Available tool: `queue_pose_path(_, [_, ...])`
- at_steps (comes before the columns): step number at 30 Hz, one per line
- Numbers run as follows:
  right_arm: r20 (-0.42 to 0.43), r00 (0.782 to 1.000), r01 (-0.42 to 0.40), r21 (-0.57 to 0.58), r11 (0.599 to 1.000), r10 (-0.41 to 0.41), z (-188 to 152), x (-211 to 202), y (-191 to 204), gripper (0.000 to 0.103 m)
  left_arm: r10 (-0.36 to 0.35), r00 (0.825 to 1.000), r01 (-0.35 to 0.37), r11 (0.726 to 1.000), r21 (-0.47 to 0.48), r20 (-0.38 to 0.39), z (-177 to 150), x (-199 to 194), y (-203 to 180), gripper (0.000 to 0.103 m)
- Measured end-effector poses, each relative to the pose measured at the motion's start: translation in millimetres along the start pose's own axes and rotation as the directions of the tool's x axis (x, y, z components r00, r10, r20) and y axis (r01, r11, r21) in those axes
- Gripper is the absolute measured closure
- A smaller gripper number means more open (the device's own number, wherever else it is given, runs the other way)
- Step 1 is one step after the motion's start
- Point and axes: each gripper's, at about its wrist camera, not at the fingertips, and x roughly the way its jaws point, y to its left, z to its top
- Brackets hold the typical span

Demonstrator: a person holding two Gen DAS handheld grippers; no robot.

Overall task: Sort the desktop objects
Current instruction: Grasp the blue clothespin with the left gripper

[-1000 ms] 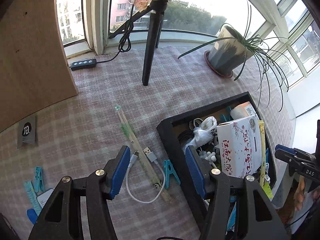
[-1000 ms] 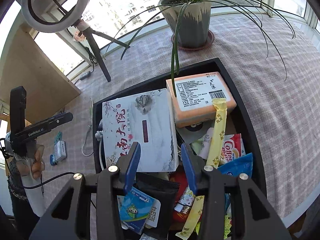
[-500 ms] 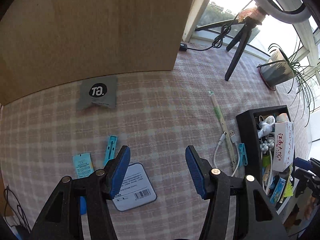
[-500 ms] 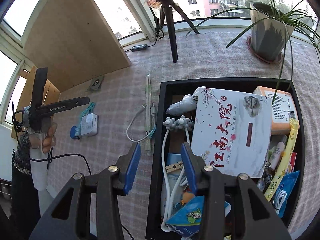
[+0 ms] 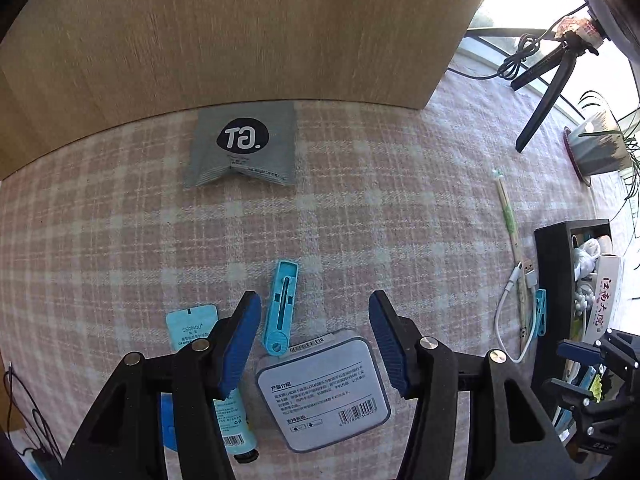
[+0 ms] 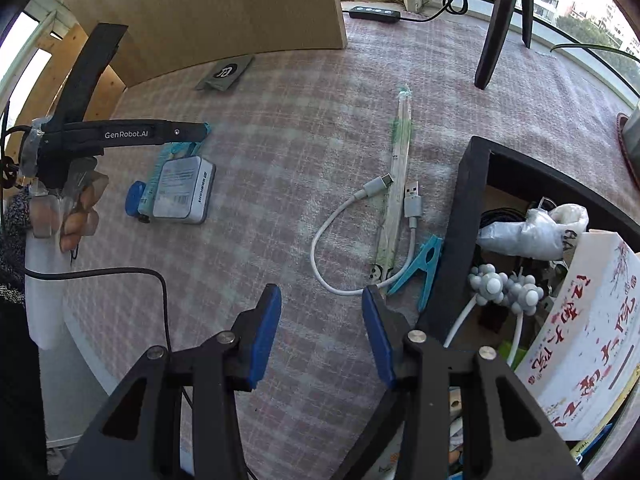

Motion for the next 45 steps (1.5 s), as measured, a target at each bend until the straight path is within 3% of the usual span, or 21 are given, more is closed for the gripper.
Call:
queue_pose_path(8, [-0.084,0.996,0.021,-0.07,0.997,-0.027,16,35,15,0.062,0.011,1.0,-0.011,1.0,0.021,-0.026,4,16,-7,0.053])
queue_pose_path(16, [-0.134,0.983,0.107,-0.162,0.981,-0.129,16,64,31,0.062,0.019,1.0,-0.019,1.0,0.006,-0.024,3,22,4,0.069])
queue_pose_path(18, [-0.126,0.982,0.115,-0.179,0.977,-0.139,17,65,33,0.062,0.031,0.999,-0.031,1.0,0.006,-0.019,8,23,2,0.079])
queue_pose_path(20, [-0.122,0.982,0.121,-0.171,0.978,-0.143,18,65,31,0.066,0.033,0.999,-0.033,0.999,0.0,-0.015,8,23,4,0.083])
queue_pose_path(22, [-0.117,0.982,0.126,-0.162,0.979,-0.146,19,64,28,0.076,0.032,0.999,-0.032,0.999,-0.008,-0.011,9,23,8,0.085])
queue_pose_path(27, [-0.123,0.99,0.053,-0.091,0.994,-0.065,20,59,11,0.093,0.043,0.999,-0.042,0.999,-0.022,0.011,-3,19,42,0.092])
queue_pose_path(35, [-0.02,0.997,-0.079,0.015,0.997,0.079,23,16,-8,0.097,0.031,0.997,-0.03,0.999,-0.01,0.064,-12,-15,38,0.092])
queue_pose_path(39, [0.046,0.993,-0.112,0.027,0.993,0.111,16,-17,-1,0.098,0.013,0.995,-0.015,1.0,0.021,0.101,-21,-38,24,0.092])
queue_pose_path(45, [0.155,0.978,-0.146,0.042,0.988,0.138,3,-70,-3,0.099,-0.032,0.987,0.016,0.995,0.101,0.157,-39,-71,-39,0.092])
